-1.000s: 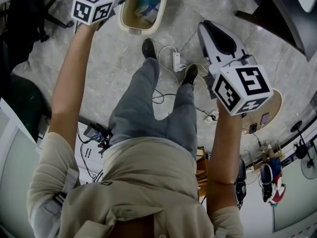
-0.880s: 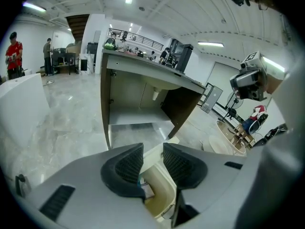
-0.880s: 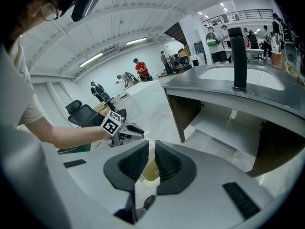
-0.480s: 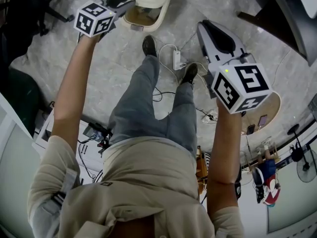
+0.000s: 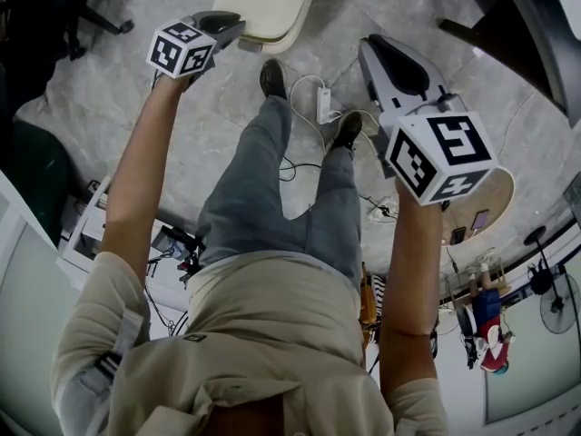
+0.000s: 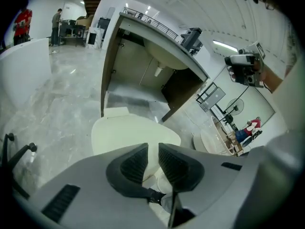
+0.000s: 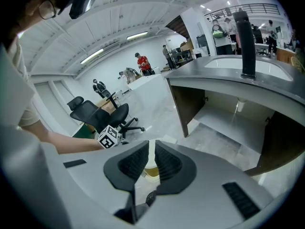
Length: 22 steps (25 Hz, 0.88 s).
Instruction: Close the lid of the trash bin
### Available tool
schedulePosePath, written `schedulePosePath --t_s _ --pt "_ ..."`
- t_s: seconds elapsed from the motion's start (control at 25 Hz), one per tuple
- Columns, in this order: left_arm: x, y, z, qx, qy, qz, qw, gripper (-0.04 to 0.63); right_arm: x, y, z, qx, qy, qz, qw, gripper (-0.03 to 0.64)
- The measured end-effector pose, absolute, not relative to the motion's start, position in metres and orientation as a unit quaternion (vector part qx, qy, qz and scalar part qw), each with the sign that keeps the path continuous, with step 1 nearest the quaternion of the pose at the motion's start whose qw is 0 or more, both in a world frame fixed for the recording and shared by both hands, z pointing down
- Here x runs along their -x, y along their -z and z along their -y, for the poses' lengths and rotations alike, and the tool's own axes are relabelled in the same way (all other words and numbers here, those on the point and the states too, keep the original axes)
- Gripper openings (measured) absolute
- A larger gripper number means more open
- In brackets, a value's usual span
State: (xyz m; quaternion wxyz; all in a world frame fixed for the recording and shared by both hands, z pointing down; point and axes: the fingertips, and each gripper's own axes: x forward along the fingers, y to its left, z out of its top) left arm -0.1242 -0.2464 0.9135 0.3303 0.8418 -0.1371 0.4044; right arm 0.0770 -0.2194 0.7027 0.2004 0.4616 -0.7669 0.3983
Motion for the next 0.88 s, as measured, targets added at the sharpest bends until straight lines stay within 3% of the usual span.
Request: schedulePosePath --t_s 0.88 --pt "0.149 -1.001 0.21 -0.801 -0.443 0.134 0.38 0.074 -0.068 -0.75 0.211 -0.447 -0.423 0.757 0.222 0.028"
